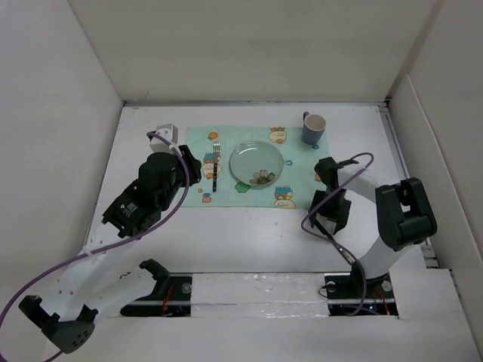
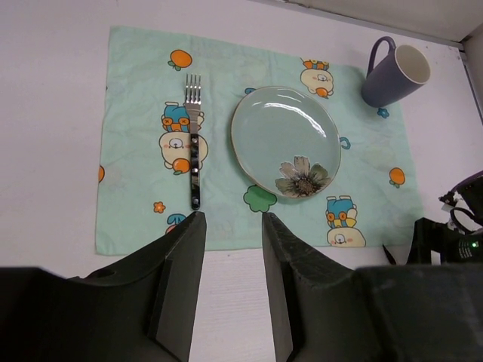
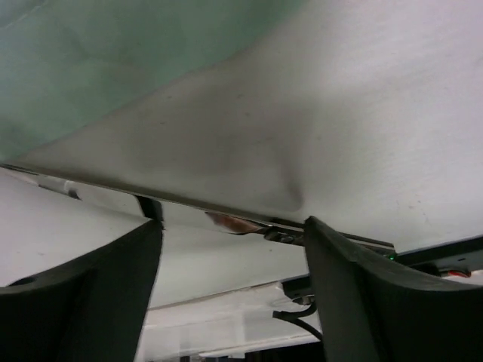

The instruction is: Set the dinner table for one person

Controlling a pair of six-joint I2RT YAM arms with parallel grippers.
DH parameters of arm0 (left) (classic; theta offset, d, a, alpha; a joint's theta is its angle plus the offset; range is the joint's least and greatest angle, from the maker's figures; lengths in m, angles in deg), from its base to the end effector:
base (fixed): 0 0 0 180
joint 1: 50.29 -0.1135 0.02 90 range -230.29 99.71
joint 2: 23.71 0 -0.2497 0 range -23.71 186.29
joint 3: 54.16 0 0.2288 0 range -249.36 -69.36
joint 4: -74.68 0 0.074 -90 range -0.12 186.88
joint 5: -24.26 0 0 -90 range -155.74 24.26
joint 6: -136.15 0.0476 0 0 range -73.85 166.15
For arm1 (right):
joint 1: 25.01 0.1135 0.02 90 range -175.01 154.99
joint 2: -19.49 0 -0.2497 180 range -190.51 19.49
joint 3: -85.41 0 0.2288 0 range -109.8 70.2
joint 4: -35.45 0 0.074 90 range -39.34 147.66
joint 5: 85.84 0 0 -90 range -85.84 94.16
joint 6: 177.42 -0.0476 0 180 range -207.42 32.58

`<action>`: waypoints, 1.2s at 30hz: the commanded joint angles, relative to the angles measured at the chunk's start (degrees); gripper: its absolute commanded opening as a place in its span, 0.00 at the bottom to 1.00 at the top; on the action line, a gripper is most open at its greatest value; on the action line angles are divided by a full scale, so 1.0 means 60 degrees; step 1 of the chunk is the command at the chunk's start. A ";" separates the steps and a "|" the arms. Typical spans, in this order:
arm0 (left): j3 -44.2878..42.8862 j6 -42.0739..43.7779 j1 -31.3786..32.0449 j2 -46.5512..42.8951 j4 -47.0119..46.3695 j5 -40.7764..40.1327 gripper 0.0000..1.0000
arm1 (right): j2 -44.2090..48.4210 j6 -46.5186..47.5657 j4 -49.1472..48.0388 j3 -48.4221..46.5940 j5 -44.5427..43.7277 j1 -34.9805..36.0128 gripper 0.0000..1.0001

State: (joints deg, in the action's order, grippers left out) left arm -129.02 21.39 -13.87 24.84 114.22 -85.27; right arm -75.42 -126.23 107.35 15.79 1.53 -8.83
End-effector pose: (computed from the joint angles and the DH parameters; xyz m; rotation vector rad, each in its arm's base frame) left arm 0.1507 -0.0914 0.3749 -0.0611 1.8105 -0.4577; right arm 0.2244 0.0628 0.1439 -0.5937 -2.9894 0.1505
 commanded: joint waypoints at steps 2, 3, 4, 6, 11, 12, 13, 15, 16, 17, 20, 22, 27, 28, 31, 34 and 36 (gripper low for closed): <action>0.0056 0.0185 0.0052 -0.0124 -0.0306 -0.0378 0.32 | -0.0309 0.0667 -0.0349 0.0162 0.0950 0.0099 0.74; 0.0026 0.0185 0.0052 -0.0080 -0.0306 -0.0407 0.32 | -0.0352 0.0682 -0.0394 0.0221 0.1256 0.0100 0.72; 0.0012 0.0185 0.0052 -0.0065 -0.0306 -0.0422 0.32 | -0.0396 0.0638 -0.0453 0.0279 0.1317 0.0231 0.65; -0.0003 0.0156 0.0052 -0.0007 -0.0321 -0.0378 0.32 | -0.0310 0.0449 -0.0731 0.0324 0.1638 0.0553 0.56; -0.0062 0.0068 0.0052 0.0198 -0.0394 -0.0217 0.32 | -0.0118 -0.0240 -0.1316 0.0076 0.1816 0.1549 0.31; -0.0076 0.0068 0.0052 0.0242 -0.0409 -0.0173 0.32 | -0.0148 -0.0430 -0.1361 0.0002 0.1859 0.1899 0.30; -0.0076 0.0053 0.0052 0.0257 -0.0423 -0.0158 0.32 | -0.0206 -0.0548 -0.1405 -0.0100 0.1860 0.2105 0.26; -0.0135 0.0053 0.0052 0.0345 -0.0409 -0.0129 0.31 | -0.0279 -0.0825 -0.1566 -0.0538 0.1889 0.2747 0.24; -0.0150 0.0053 0.0052 0.0388 -0.0423 -0.0129 0.32 | -0.0338 -0.0885 -0.1610 -0.0700 0.1875 0.2984 0.24; -0.0164 0.0039 0.0052 0.0447 -0.0409 -0.0100 0.31 | -0.0483 -0.0929 -0.1669 -0.0890 0.1846 0.3218 0.24; -0.0208 0.0024 0.0052 0.0550 -0.0365 -0.0012 0.31 | -0.1038 -0.0974 -0.1553 -0.1725 0.1816 0.4097 0.24; -0.0238 -0.0005 0.0052 0.0579 -0.0350 0.0003 0.31 | -0.1275 -0.0915 -0.1538 -0.2209 0.1845 0.4783 0.26; -0.0208 -0.0123 0.0052 0.0667 -0.0350 0.0120 0.31 | -0.1701 -0.0739 -0.1201 -0.2899 0.1479 0.5784 0.50; -0.0208 -0.0137 0.0052 0.0725 -0.0379 0.0120 0.31 | -0.1715 -0.0725 -0.1070 -0.2942 0.1392 0.5784 0.62; -0.0238 -0.0152 0.0052 0.0828 -0.0380 0.0150 0.31 | -0.1482 -0.0710 -0.0952 -0.2826 0.1070 0.5989 0.68; -0.0325 -0.0050 0.0052 0.0959 -0.0365 0.0076 0.31 | -0.0883 -0.0681 -0.0966 -0.2417 0.0893 0.6442 0.70; -0.0384 0.0024 0.0052 0.1033 -0.0365 -0.0026 0.31 | -0.0603 -0.0753 -0.0923 -0.1876 0.0849 0.6821 0.69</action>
State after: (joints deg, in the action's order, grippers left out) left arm -128.98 21.07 -13.87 30.72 113.65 -84.66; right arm -83.53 -130.73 99.70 2.24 8.48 29.05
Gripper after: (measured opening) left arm 0.312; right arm 0.693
